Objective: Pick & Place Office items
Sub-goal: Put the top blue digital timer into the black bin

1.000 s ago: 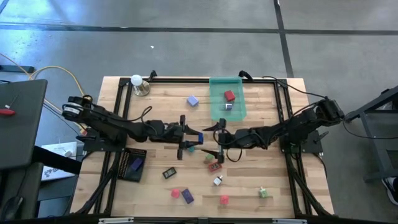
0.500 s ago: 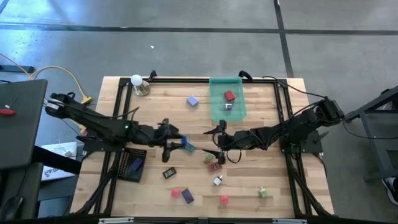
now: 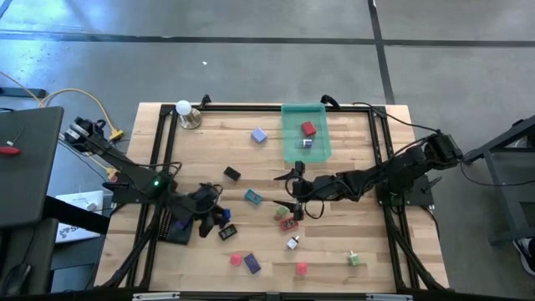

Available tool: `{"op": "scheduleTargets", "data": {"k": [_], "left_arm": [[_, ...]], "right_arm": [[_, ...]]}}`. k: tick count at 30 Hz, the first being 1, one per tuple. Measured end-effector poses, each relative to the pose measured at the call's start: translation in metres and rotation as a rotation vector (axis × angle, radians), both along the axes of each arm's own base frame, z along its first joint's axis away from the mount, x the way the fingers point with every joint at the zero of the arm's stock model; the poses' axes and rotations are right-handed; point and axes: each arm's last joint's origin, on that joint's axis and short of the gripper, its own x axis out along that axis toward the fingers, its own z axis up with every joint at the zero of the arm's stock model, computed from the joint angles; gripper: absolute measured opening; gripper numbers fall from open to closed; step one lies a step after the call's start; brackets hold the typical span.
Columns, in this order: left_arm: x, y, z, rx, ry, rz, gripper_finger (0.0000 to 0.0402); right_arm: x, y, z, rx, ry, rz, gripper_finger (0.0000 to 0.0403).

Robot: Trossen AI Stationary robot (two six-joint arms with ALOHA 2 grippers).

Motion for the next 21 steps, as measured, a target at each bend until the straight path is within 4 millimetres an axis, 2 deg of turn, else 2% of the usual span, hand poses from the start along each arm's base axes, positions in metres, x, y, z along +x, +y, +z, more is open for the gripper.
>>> {"op": "scheduleTargets", "data": {"k": [4,7,15,21], "left_arm": [[-0.013,0.002,-0.006,-0.136,0.195,-0.090,0.0150],[-0.023,0.010,-0.006,-0.271,0.322,-0.064,0.0162],[-0.049,0.018,0.010,-0.405,0.349,-0.065,0.0158],[-0.082,0.031,-0.006,-0.378,0.644,0.202,0.0158]], "right_arm": [[0.000,0.000,0.000,0.000,0.000,0.000,0.0320],[0.000,0.000,0.000,-0.005,0.004,0.001,0.0320],[-0.001,0.000,-0.002,-0.013,0.025,0.002,0.0320],[-0.001,0.000,-0.004,-0.015,0.038,0.006,0.0320]]}}
